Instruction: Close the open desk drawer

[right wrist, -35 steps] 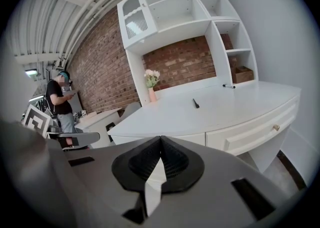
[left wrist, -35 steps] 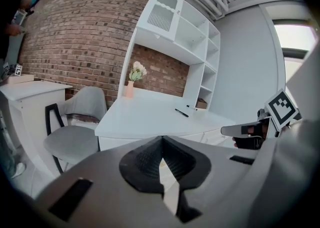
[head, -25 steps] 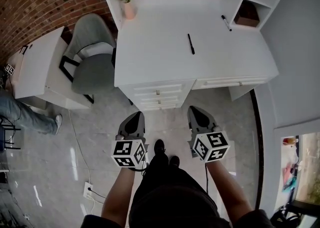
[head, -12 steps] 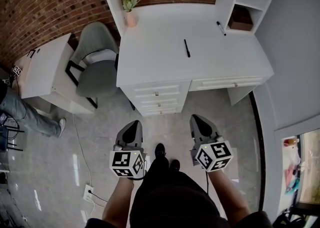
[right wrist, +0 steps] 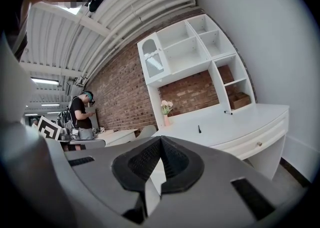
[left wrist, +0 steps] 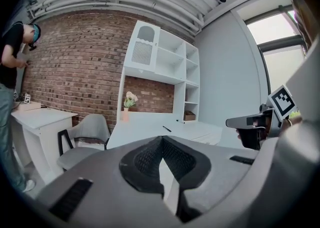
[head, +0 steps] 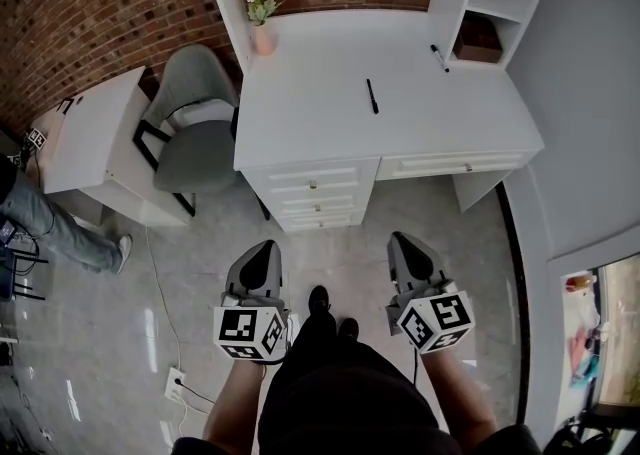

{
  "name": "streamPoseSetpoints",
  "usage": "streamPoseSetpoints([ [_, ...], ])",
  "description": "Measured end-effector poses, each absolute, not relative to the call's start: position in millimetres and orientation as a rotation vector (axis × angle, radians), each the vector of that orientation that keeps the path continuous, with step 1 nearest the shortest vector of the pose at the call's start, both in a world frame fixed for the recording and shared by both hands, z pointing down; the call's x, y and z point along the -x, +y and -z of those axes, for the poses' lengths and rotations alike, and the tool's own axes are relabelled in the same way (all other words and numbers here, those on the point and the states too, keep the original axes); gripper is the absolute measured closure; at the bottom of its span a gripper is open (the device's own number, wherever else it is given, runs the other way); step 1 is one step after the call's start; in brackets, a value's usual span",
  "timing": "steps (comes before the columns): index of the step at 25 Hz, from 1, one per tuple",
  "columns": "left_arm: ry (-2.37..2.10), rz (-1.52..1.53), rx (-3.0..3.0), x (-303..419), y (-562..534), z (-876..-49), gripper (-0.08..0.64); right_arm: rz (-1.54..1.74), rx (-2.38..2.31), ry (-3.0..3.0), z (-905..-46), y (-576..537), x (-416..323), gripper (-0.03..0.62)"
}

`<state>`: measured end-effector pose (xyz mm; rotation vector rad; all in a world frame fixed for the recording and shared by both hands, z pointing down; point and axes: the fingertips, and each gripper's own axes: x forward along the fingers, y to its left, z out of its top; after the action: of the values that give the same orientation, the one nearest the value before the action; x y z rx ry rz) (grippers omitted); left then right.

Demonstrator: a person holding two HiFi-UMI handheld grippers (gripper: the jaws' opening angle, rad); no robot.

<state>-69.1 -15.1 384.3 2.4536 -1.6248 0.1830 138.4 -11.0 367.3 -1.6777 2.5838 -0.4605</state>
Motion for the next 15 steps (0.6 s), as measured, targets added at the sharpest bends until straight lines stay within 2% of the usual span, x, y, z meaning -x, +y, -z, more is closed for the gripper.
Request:
streamPoseSetpoints([
  [15,-1.655,-0.184,-2.429,79.2,0.4,-387.4,0.551,0.387,1.735,2.621,-370.9,8.7,-141.1,0.588],
])
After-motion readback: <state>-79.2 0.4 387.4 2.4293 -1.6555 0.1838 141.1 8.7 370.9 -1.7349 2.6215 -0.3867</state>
